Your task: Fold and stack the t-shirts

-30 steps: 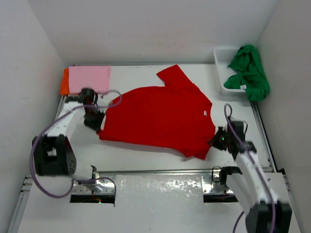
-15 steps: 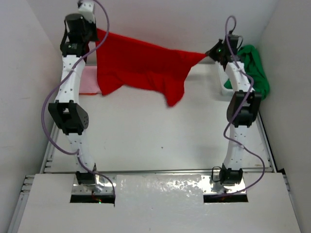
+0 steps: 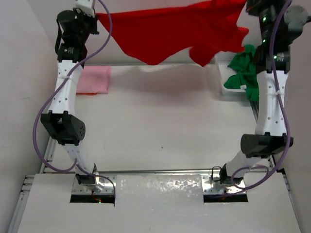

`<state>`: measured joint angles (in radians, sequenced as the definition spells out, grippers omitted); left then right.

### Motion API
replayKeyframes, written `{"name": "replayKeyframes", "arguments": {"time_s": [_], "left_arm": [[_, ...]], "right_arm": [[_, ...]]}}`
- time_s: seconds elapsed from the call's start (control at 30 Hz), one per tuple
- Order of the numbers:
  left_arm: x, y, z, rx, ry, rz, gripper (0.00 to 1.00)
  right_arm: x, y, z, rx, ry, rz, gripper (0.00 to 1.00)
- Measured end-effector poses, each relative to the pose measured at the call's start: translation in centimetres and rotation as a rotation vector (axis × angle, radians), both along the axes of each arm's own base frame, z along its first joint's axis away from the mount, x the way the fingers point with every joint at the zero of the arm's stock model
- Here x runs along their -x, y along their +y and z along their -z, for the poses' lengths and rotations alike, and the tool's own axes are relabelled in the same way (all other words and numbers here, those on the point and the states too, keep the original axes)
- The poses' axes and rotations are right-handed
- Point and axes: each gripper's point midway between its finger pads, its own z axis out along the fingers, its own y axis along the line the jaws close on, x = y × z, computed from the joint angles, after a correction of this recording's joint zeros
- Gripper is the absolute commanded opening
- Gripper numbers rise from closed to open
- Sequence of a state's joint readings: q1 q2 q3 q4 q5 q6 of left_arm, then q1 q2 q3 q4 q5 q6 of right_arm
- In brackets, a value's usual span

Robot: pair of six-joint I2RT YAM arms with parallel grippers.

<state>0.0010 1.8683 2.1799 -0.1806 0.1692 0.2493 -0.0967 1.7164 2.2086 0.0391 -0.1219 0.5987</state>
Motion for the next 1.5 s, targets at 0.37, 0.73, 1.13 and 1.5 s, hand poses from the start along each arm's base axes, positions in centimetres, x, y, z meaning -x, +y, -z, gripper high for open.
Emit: {"name": "replayKeyframes", "arguments": {"time_s": [0.37, 0.73, 1.13, 1.5], "left_arm": [[8.7, -0.7, 18.4, -0.162, 0.426, 0.098, 0.0], [25.0, -0.5, 35.3, -0.283, 0.971, 0.235, 0.0], [36.4, 0.6, 42.4, -0.294, 1.367, 0.254, 0.0], [31.8, 0.8, 42.0, -0.242, 1.349, 0.177, 0.0]], "right_arm": [[9.3, 0.9, 36.2, 0.044, 0.715, -0.007, 0.0], [23.5, 3.8, 48.3, -0.068, 0.88, -0.09, 0.0], [29.8, 6.1, 58.5, -0.184, 1.233, -0.177, 0.0], [25.5, 4.4, 60.0, -0.121, 1.306, -0.113, 0.0]]}}
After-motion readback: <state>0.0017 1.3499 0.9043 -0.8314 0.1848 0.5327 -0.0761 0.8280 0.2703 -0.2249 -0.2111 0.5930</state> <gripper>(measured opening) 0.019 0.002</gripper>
